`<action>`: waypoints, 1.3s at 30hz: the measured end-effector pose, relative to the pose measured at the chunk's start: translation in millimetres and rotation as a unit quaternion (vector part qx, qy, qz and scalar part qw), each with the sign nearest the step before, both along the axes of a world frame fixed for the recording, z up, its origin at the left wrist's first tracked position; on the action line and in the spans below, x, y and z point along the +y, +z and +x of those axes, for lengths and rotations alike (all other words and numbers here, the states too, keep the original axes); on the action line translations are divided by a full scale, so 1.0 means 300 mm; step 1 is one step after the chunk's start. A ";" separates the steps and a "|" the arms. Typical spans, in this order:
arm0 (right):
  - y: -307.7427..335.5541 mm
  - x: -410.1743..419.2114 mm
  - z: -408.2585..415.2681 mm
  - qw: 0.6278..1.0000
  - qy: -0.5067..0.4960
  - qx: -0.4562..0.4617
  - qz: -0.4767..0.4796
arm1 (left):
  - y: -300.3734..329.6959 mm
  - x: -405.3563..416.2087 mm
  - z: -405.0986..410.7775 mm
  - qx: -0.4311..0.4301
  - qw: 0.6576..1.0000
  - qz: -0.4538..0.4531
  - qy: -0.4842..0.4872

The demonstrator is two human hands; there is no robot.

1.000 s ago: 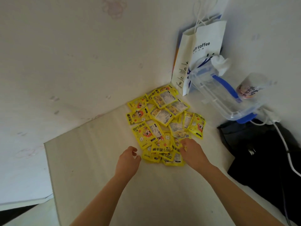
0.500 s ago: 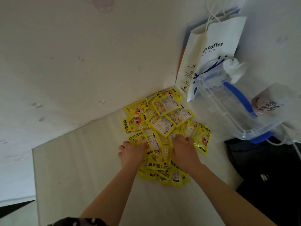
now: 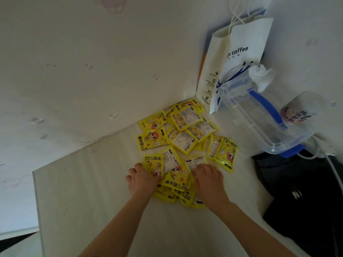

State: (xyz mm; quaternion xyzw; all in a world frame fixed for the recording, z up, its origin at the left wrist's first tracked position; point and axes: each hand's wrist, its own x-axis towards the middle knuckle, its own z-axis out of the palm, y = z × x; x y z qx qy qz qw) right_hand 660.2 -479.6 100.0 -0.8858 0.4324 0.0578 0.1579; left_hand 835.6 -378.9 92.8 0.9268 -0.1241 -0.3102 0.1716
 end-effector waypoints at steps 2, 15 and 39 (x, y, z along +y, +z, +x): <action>0.015 -0.017 0.004 0.999 -0.037 -0.021 0.032 | 0.002 0.020 0.007 0.009 1.000 0.004 -0.003; 0.028 -0.093 0.052 0.970 -0.218 0.026 0.107 | 0.025 0.071 0.076 0.031 0.995 -0.092 0.030; 0.048 -0.098 -0.217 0.877 -0.352 -0.197 0.260 | 0.084 -0.141 0.073 0.053 0.977 -0.120 -0.171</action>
